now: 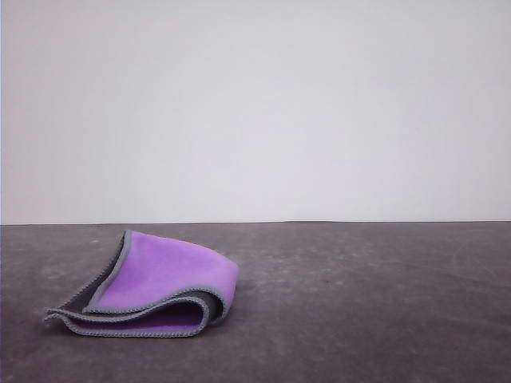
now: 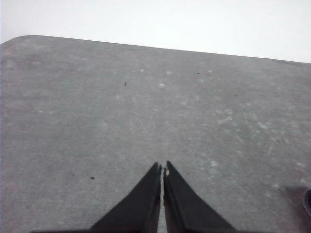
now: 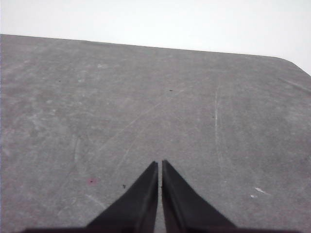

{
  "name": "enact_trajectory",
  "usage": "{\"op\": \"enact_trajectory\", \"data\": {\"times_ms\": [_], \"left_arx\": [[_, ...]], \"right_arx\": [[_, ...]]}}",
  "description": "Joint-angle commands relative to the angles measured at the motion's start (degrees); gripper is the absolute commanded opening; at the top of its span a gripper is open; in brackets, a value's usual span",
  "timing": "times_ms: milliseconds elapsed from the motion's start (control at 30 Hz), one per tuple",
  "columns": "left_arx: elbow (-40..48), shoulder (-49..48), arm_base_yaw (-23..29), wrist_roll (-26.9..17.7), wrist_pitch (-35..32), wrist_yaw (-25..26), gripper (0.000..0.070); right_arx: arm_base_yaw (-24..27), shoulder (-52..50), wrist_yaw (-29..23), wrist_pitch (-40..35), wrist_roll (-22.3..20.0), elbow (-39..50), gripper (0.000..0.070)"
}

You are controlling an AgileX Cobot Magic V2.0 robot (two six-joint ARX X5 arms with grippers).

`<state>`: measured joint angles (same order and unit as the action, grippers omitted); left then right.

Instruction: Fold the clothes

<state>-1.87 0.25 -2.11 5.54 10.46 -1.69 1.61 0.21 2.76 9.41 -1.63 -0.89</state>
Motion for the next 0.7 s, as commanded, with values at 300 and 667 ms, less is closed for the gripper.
{"op": "enact_trajectory", "data": {"times_ms": [300,667], "left_arx": [[1.2,-0.1,0.1,-0.3,-0.2,-0.3,0.0],[1.2,-0.1,0.2,-0.4,-0.2,-0.3,0.0]], "right_arx": [[0.1,0.0,-0.2,-0.4,0.8,0.2,0.0012],[0.1,0.0,-0.2,-0.4,0.8,0.2,0.0012]]}}
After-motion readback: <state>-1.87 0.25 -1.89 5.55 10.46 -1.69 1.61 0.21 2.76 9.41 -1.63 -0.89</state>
